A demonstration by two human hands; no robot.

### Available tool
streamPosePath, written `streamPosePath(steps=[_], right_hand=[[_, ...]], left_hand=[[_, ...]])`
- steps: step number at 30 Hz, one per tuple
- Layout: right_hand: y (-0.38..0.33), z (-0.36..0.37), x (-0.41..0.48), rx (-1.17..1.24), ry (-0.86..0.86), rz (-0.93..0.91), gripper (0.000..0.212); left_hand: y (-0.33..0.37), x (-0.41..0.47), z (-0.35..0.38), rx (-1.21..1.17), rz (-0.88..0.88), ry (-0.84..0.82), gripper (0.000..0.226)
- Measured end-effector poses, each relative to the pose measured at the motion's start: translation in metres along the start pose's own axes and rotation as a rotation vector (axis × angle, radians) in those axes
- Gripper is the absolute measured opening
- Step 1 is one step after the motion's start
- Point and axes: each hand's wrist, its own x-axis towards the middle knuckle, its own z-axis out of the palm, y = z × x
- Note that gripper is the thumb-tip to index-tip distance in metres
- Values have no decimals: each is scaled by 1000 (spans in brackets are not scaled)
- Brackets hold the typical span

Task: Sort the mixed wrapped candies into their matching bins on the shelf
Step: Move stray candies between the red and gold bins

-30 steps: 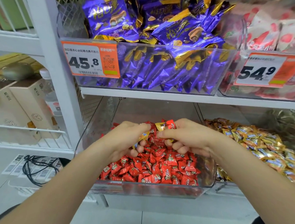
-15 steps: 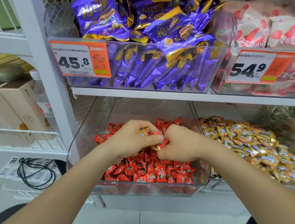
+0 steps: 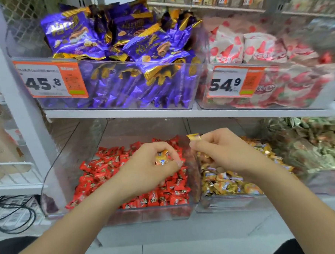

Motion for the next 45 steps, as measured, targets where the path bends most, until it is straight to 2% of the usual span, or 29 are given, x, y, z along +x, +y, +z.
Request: streamPosePath(steps=[2, 4, 5, 8, 11, 13, 16, 18, 20, 23, 25, 27, 30, 33, 37, 40, 43, 45], right_hand=[[33, -19, 7, -273, 186, -69, 45], [64, -34, 13, -603, 356, -80, 29], [76, -41, 14, -666, 373, -76, 26], [93, -57, 14, -598, 295, -144, 7], [99, -68, 11, -543, 278, -172, 28], [107, -74, 11, -539, 285, -173, 39], [113, -82, 5, -507, 227, -144, 60], [114, -87, 4, -490, 253, -146, 64], [111, -89, 3, -423, 340, -170, 52], [93, -82, 0, -303, 429, -196, 32], [75, -67, -2, -263, 425, -243, 27], [53, -44, -6, -241, 363, -299, 25], [21, -2, -6, -333, 226, -385, 31], [-3, 40, 9, -488, 79, -464, 40], [-6, 88, 59, -660, -48, -386, 32], [-5, 118, 93, -759, -52, -358, 21], [-12, 144, 115, -719, -145, -422, 32], [-11, 160, 125, -743, -255, -382, 36]], left_hand=[[21, 3, 21, -114, 22, -44, 8], [41, 10, 43, -186, 21, -120, 8], [51, 15, 53, -183, 10, -166, 9], [72, 41, 87, -152, -59, -229, 16], [71, 77, 120, 40, -88, -89, 22], [60, 98, 136, 253, -88, -41, 36], [41, 117, 149, 520, -116, -174, 74], [37, 116, 153, 635, -101, -311, 83], [41, 103, 151, 767, -28, -332, 75], [50, 72, 131, 989, 310, -97, 36], [48, 47, 108, 927, 529, 61, 19], [37, 26, 82, 862, 593, 181, 10], [10, 7, 34, 889, 360, 247, 7], [-39, 11, -15, 769, 93, 168, 7], [-90, 19, -65, 829, -175, 69, 17], [-101, 26, -83, 925, -268, 50, 21], [-105, 26, -90, 949, -435, -5, 36], [-109, 27, -92, 970, -513, -63, 42]])
